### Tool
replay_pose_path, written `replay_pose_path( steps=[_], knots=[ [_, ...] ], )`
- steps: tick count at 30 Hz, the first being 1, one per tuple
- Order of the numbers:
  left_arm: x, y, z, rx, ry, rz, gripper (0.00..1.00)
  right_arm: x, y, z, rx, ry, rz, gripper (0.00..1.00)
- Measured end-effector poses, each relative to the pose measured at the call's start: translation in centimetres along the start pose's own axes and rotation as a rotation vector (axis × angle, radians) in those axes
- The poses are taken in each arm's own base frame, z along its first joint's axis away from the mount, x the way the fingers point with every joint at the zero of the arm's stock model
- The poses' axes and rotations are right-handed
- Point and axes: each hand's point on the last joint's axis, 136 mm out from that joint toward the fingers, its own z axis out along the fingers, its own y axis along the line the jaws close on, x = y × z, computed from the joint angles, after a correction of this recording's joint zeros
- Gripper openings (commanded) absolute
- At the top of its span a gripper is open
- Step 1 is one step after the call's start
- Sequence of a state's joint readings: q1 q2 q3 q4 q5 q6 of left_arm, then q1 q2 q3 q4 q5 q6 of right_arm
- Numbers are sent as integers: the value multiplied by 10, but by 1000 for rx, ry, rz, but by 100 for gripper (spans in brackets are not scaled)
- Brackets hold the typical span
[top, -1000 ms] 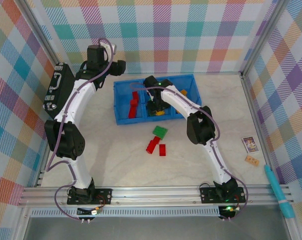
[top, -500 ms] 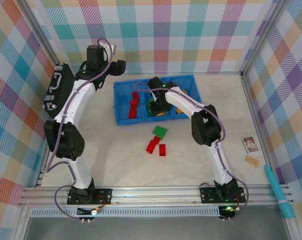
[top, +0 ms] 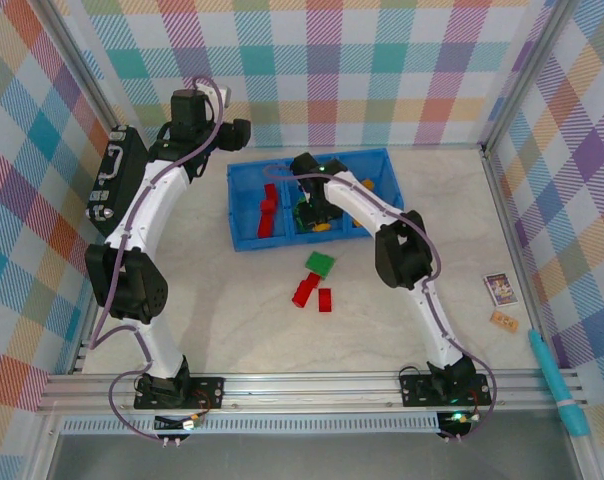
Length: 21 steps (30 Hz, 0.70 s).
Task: Sort the legos into containers by color
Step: Pick up the lego from the container.
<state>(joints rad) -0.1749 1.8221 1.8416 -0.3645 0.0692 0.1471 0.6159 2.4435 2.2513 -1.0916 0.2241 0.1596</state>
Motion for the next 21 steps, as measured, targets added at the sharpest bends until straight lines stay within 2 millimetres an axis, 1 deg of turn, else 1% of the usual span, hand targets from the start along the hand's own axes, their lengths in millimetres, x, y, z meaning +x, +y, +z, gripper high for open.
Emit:
replay_pose_path(
  steps=[2, 4, 8, 9, 10, 15, 17, 21],
  knots=[
    [0, 0, 0, 0, 0, 0, 79, 2, 0, 7, 9, 13, -1, 53],
    [0, 0, 0, 0, 0, 0, 79, 4, -1, 9, 12, 23, -3, 54],
    [0, 0, 0, 0, 0, 0, 79, 8, 1, 13, 14, 39, -11, 62],
    [0, 0, 0, 0, 0, 0, 79, 9, 2, 14, 14, 44, -12, 62],
    [0, 0, 0, 0, 0, 0, 79, 10, 1, 16, 16, 49, -13, 61],
    [0, 0, 0, 0, 1, 0, 79, 16, 2, 23, 14, 74, -13, 47],
    [0, 0, 0, 0, 2, 0, 79, 17, 3, 22, 13, 76, -8, 43],
    [1, 0, 0, 0, 3, 0, 79, 17, 3, 22, 10, 76, -6, 39]
  ],
)
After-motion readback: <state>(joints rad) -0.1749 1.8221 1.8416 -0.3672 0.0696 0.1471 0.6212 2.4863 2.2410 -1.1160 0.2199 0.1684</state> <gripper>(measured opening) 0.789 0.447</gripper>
